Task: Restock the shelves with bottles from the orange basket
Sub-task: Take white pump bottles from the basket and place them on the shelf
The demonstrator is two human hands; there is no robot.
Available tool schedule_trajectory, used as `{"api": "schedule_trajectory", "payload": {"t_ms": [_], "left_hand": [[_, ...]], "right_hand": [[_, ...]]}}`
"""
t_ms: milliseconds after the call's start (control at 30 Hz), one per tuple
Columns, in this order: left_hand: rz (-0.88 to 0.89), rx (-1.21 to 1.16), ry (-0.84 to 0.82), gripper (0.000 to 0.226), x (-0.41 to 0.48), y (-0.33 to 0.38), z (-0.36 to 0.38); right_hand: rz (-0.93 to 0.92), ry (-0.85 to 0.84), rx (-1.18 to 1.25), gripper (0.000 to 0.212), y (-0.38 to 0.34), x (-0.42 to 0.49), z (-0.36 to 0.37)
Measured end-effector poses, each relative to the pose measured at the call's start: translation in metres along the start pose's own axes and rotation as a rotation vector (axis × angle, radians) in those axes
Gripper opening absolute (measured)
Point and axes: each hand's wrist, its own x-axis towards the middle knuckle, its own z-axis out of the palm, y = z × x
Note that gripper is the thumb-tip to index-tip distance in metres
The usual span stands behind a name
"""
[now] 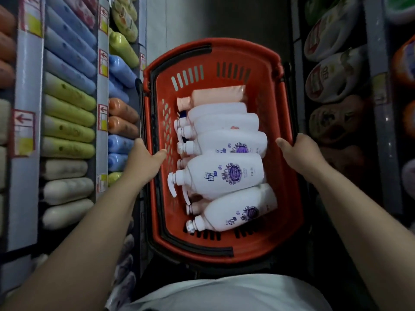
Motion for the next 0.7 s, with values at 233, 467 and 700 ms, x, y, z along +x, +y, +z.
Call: {"api": "schedule_trajectory", "payload": {"t_ms": [233, 467, 700], "left_hand": [[0.055, 0.090, -0.090, 0.046, -0.044, -0.084, 0.027], [0.099, 0.096, -0.063, 0.043, -0.106, -0.142, 0.035], [0.067, 0.045, -0.001, 0.047, -0.191, -0.207, 0.054]], "right_hand": [[0.154, 0.004, 0.003, 0.046, 0.079, -0.084, 0.071], [0.120, 0.037, 0.047, 0.044, 0.130, -0.150, 0.102], [0.066, 0.027, 0.060, 0.043, 0.188, -0.216, 0.121]]}}
